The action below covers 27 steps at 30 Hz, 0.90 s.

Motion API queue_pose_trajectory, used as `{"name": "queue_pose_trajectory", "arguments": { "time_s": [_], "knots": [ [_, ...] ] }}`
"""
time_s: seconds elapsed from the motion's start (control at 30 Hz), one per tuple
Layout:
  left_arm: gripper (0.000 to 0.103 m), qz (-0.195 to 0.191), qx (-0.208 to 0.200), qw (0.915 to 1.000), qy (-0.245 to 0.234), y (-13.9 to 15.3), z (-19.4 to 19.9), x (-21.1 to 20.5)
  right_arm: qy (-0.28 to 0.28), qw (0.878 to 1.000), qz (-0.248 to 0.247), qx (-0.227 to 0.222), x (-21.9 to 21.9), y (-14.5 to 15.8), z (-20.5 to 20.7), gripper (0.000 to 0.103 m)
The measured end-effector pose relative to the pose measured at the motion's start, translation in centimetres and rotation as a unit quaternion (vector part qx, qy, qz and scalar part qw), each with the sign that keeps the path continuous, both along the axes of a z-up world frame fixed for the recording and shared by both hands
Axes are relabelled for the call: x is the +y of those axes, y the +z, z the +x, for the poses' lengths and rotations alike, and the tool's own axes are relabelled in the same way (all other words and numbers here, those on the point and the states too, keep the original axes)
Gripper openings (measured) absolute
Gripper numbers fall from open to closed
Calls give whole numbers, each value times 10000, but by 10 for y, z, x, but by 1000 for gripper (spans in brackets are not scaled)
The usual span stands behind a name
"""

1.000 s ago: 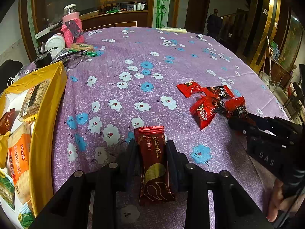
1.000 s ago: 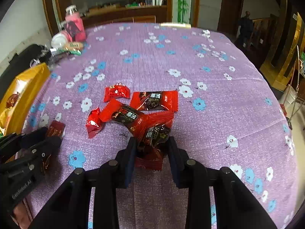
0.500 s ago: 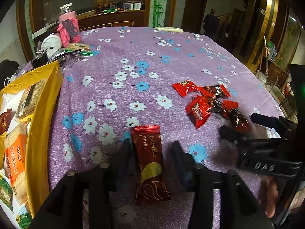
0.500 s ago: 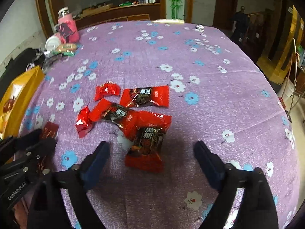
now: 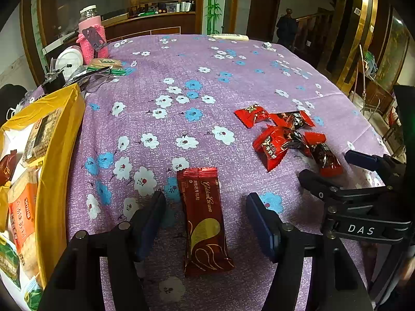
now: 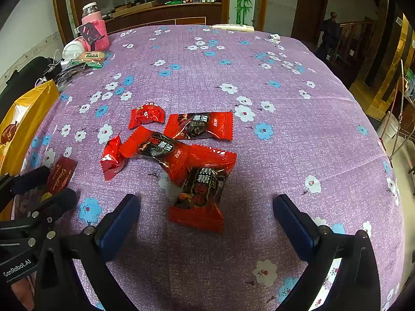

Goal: Organize snacks

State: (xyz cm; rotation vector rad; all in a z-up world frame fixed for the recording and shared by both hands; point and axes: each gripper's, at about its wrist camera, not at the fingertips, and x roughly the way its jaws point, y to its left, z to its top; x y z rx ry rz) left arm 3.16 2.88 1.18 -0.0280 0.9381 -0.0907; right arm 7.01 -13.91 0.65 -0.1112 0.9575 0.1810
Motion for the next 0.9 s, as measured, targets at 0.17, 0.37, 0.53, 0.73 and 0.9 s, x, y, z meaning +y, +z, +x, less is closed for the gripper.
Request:
{"name": "queue_pose_trajectory", "arguments": {
  "time_s": [0.17, 0.37, 0.53, 0.73, 0.9],
  "knots": [
    [72, 24, 13, 10000, -1, -1, 0, 0, 1, 10000, 0, 1, 0, 0, 0, 102],
    [73, 30, 15, 10000, -3, -1, 0, -1, 1, 10000, 0, 0, 0, 0, 0, 102],
    [76, 11, 27, 10000, 6, -2, 0, 1, -1, 10000, -4, 0, 0, 0, 0, 102],
    [77, 19, 29, 10000, 5, -2, 0, 1, -1, 10000, 1, 1, 0, 0, 0, 103],
    [77, 31, 28, 10000, 5, -2, 1, 0, 8, 10000, 3, 6, 0, 0, 0, 103]
  ]
}}
